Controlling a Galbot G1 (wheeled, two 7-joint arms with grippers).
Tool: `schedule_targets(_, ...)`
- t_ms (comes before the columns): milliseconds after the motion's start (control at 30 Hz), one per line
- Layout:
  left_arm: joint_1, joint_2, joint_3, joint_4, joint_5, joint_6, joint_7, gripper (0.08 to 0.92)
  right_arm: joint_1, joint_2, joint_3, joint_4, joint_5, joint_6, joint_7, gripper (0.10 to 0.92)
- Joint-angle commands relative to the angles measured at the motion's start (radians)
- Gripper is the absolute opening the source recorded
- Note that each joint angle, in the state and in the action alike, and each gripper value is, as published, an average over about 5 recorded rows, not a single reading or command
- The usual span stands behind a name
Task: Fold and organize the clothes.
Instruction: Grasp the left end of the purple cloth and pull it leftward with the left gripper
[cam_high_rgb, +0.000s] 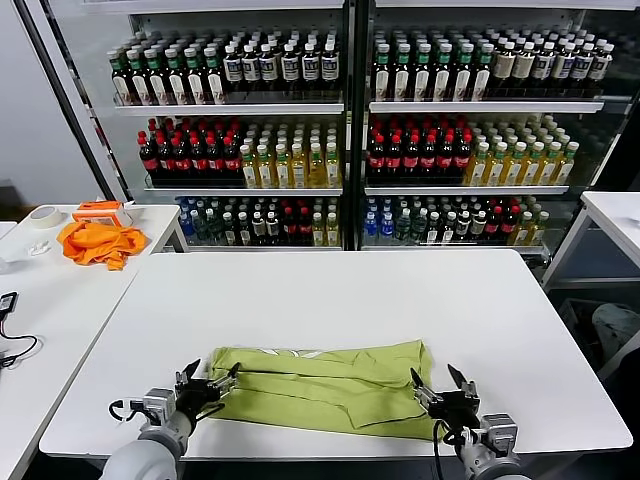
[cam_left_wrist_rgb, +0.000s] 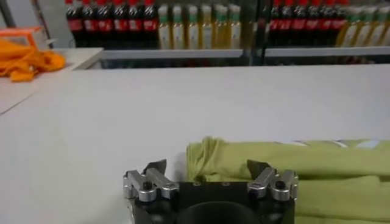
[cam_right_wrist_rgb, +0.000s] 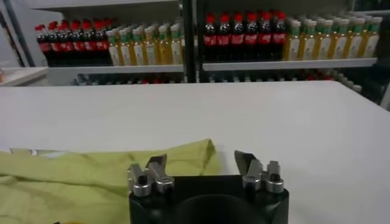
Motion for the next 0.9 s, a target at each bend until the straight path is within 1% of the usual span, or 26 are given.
schedule_targets(33,-0.005,-0.043,0.037,-0.013,-0.033,0.042,-0.153,0.746,-0.028,0.009,0.041,0.005,-0.019,0.008,0.001,0.813)
schedule_targets(200,-0.013,-0.046,0.039,-0.005,-0.044,0.026,-0.14,0.608,-0.023,0.017,0.028,-0.001,-0.033,0.009,0.0,0.822)
schedule_targets(333,-0.011,-0.047,0.047,-0.002,-0.025,0.014,-0.113,0.486,-0.024,0.023,0.021,-0.001,-0.041,0.011,-0.001,0.823)
schedule_targets(500,-0.027,-0.059,0.062,0.008,0.006,0.011,-0.086,0.365,-0.025,0.021,0.02,0.007,-0.045,0.011,-0.004,0.823)
schedule_targets(667,-0.033,-0.079,0.064,0.001,0.099,0.004,-0.063,0.2,-0.023,0.016,0.023,0.009,-0.045,0.011,-0.004,0.823)
schedule_targets(767,-0.045,-0.076,0.003,-0.015,0.204,0.018,-0.05,0.126,-0.019,0.012,0.023,0.01,-0.044,0.01,-0.004,0.823)
schedule_targets(833,-0.044,-0.051,-0.064,-0.039,0.254,0.055,-0.048,0.102,-0.015,0.009,0.024,0.013,-0.044,0.01,-0.006,0.823)
schedule_targets(900,-0.026,-0.01,-0.146,-0.066,0.286,0.104,-0.047,0.099,-0.01,0.007,0.027,0.015,-0.044,0.01,-0.008,0.823)
